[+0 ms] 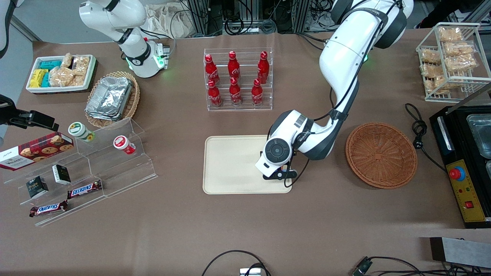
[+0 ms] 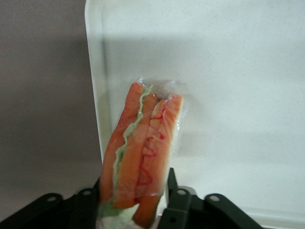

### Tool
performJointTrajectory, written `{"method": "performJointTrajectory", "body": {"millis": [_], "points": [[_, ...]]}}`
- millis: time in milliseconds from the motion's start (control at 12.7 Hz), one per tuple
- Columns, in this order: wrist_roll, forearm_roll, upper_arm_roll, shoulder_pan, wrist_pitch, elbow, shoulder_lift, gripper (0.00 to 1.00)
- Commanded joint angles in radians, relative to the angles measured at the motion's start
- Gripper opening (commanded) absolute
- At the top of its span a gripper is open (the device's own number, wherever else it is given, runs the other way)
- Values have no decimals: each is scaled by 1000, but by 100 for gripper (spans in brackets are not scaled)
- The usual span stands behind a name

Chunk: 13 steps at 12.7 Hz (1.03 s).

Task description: Place sandwich from basket to tray

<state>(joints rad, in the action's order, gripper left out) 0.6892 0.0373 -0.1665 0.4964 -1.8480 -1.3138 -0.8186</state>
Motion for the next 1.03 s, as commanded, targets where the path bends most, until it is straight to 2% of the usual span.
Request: {"method": "performJointTrajectory", "body": {"millis": [0, 158, 395, 553, 711, 947], "points": [[6, 12, 16, 2, 26, 42, 27, 100], [4, 12, 18, -30, 53, 41, 109, 100], [-46, 7, 13, -143, 198, 6, 275, 100], [-179, -4, 10, -252, 207, -130, 424, 100], [-290, -5, 19, -301, 187, -299, 583, 100], [-472, -8, 42, -395, 171, -395, 697, 100]]}}
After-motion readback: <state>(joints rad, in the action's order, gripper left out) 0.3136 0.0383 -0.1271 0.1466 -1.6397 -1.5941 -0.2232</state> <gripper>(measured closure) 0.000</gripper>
